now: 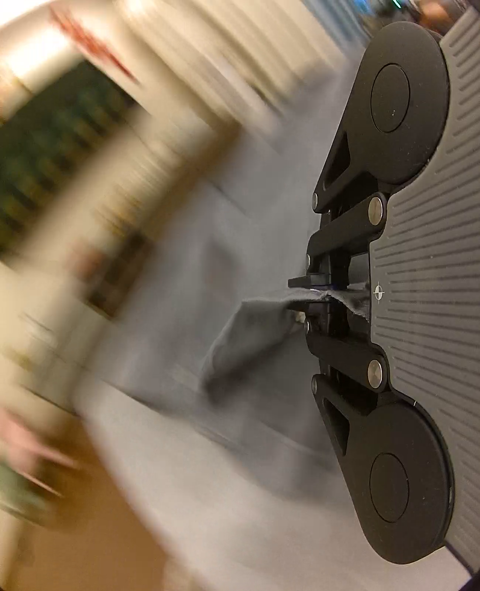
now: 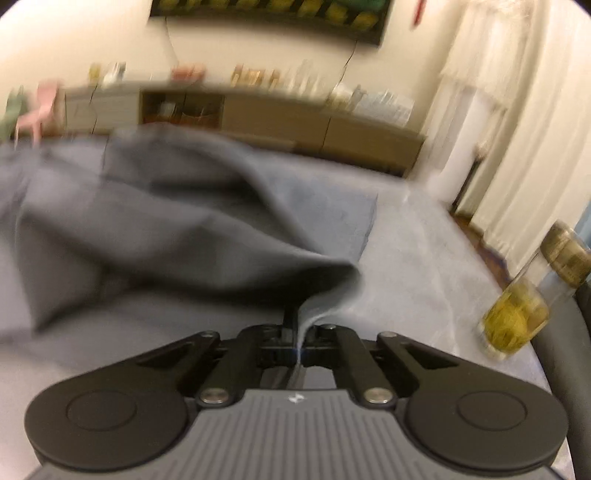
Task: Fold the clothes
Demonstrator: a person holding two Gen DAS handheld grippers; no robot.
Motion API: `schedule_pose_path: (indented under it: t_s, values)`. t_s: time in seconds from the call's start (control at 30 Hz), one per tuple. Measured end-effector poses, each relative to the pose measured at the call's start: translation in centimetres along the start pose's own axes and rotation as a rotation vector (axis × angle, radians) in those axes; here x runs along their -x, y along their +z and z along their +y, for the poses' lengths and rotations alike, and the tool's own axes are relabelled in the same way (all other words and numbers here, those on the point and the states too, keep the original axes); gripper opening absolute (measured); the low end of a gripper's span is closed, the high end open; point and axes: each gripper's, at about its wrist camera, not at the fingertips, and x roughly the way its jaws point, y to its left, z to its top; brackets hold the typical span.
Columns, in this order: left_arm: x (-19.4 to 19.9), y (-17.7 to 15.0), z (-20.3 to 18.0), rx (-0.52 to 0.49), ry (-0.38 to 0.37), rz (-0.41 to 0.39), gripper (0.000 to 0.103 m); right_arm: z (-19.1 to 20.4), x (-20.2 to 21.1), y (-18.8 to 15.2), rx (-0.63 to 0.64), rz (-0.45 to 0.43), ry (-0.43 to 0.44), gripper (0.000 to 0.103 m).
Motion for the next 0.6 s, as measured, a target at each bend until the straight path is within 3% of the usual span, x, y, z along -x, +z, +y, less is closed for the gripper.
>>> schedule_pose_path:
  t_s: [0.07,0.1,0.13,0.17,0.2,0.3,0.33,0.4,0.5,0.53,0.57,0.6]
  values:
    - [6.4,1.7,-0.7,-0.005,-0.199,-0.301,0.000,-1.7,3.0,0.8,-0.080,-0.194,-0.014,0.001]
    - [8.8,1.5,0.6,0.010,-0.253,-0.381,0.000,-2.7,4.6,0.9,-0.129,-0.276,0.014,0.001]
    - [10.1,1.1,2.4,0.037,-0.251,-0.394,0.000,-3.1,5.3,0.7,-0.141,-0.282,-0.008,0.001]
    - [10.8,0.7,4.2,0.070,-0.212,-0.368,0.000,-3.5,6.0,0.5,-0.153,-0.287,-0.030,0.001]
    - [11.0,0.3,5.9,0.102,-0.161,-0.315,0.000,-4.0,5.6,-0.1,-0.162,-0.226,-0.001,0.001]
    - [10.0,-1.2,9.7,0.147,0.045,-0.093,0.000,-4.8,2.4,-2.1,-0.125,0.069,0.093,0.001]
    - [9.7,-1.9,10.8,0.165,0.099,-0.022,0.000,-4.9,1.6,-2.5,-0.110,0.124,0.095,0.002]
    - [9.0,-2.8,11.6,0.163,0.174,0.068,0.000,-4.8,0.6,-3.0,-0.082,0.196,0.111,0.003]
    - [8.0,-2.9,11.1,0.153,0.199,0.107,0.000,-4.3,0.4,-3.2,-0.068,0.227,0.075,0.014]
    - [7.5,-2.7,10.6,0.152,0.197,0.105,0.007,-4.1,0.5,-3.1,-0.066,0.222,0.068,0.017]
    - [6.9,-2.6,10.1,0.153,0.194,0.104,0.017,-4.4,0.5,-2.9,-0.066,0.223,0.065,0.031]
    - [6.1,-2.5,9.6,0.153,0.190,0.109,0.043,-4.1,0.5,-2.9,-0.064,0.231,0.058,0.044]
